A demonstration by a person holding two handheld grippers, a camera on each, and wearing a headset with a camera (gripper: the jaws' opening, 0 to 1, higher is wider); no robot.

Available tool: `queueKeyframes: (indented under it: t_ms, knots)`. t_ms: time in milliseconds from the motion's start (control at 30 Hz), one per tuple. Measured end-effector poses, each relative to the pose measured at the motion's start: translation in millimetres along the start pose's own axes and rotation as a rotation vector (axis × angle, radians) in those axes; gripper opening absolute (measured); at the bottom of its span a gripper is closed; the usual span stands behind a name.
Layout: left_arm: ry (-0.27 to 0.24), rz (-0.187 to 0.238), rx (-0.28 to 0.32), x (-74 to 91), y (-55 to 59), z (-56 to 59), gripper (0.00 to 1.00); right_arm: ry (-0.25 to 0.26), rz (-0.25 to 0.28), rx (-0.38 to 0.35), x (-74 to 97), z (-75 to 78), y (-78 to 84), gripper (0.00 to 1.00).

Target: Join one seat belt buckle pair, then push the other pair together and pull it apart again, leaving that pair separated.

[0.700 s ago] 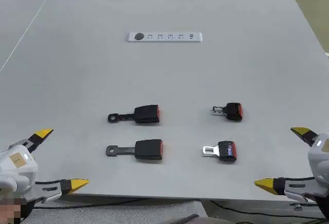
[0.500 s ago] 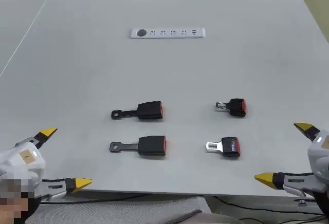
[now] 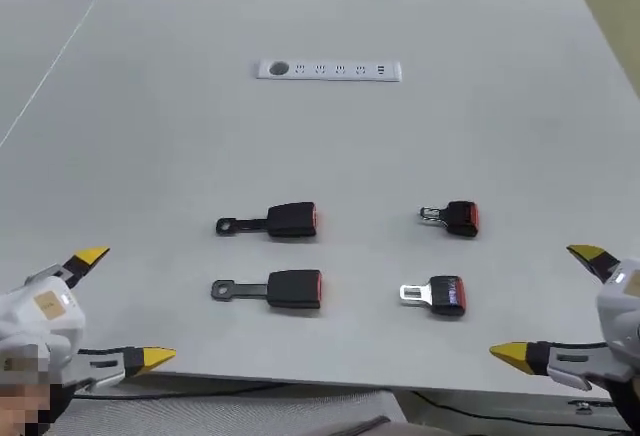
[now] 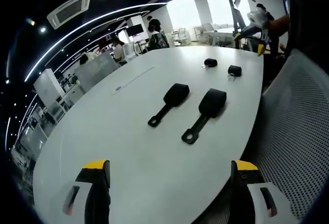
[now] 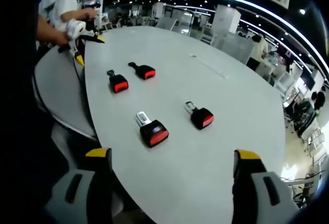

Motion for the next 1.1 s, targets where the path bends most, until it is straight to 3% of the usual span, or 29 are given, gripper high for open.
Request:
queueKeyframes:
  t_ms: [700,800,1100]
  knots:
    - [-0.003,-0.021,-0.017,-0.5,2.8,-1.2,0.99,-0.013,-0.006,-0.004,-4.5,-6.8,1.1,0.99]
    - [-0.007,-0.003,-0.012,1.0,-0.3,-1.5,0.97,-0.005,-0.002,-0.009,-5.2,-4.2,-1.2,0.99]
    - [0.003,-0.005,0.002,-1.2,1.3,-1.5,0.99,-0.012,0.015,-0.027,-8.7,-5.8,-7.1,1.00]
Point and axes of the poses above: the centre of the closed fingertips' face, and the gripper's own axes: x roughly backward along the fingers, z roughly to its right, y roughly out of its underside, the point moved 9 cm from there along x, roughly backward along the fingers, and after that the axes turned 9 degrees about y, right-handed, at the moved point
